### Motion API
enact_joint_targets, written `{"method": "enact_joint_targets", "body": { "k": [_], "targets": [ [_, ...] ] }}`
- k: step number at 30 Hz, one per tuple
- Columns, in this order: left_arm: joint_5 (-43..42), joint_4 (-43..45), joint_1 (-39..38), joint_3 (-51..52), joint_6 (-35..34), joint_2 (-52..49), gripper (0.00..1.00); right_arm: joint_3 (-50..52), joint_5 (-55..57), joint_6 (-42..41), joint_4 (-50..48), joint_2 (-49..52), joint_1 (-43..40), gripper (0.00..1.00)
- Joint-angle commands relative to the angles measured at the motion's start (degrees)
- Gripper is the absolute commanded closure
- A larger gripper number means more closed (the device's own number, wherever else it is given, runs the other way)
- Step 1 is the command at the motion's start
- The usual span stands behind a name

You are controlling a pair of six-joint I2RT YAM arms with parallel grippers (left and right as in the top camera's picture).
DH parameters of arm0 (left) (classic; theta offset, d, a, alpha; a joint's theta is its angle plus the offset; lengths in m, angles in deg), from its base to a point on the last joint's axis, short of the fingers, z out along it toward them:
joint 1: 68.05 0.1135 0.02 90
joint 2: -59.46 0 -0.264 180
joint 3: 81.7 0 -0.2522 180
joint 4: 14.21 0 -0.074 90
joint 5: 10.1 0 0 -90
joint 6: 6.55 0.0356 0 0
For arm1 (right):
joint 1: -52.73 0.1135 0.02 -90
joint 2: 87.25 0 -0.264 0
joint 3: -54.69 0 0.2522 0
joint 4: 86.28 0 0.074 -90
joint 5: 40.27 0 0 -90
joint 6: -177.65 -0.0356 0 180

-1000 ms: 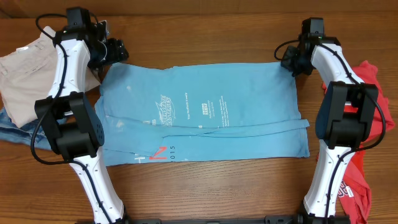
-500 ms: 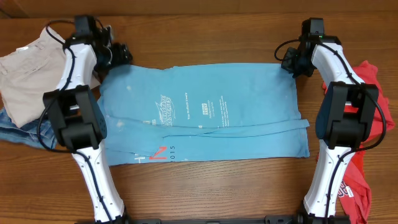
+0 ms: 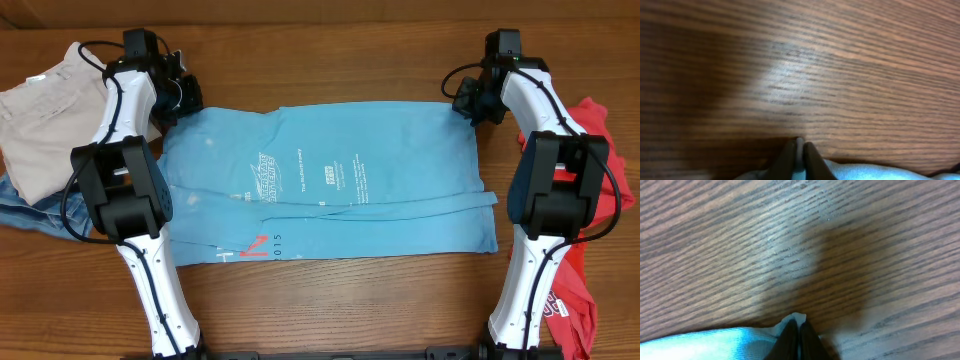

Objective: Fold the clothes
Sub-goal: 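Fold the far edge toward the near side with both grippers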

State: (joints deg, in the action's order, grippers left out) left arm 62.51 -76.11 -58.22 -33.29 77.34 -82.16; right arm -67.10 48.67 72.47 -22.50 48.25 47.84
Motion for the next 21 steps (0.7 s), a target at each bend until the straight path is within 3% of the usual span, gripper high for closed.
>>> {"method": "enact_joint_targets", "body": {
  "k": [1,12,21],
  "targets": [
    [-0.5,-2.4,-0.4,-3.1,-0.1,-1.7,0.96,0.8,1.0,0.0,1.5,1.4,-0.2,0.96],
    [3.0,-28.3,0.8,-24.1,-1.2,-1.7,0.96,-6.8,1.0,-0.2,12.6,0.7,-2.2,0.96],
    [7.1,-41.9,0.8,-27.6,-1.9,-1.7,0.96,-18.2,1.0,0.4,27.1,0.7,-4.5,0.96]
  ]
}}
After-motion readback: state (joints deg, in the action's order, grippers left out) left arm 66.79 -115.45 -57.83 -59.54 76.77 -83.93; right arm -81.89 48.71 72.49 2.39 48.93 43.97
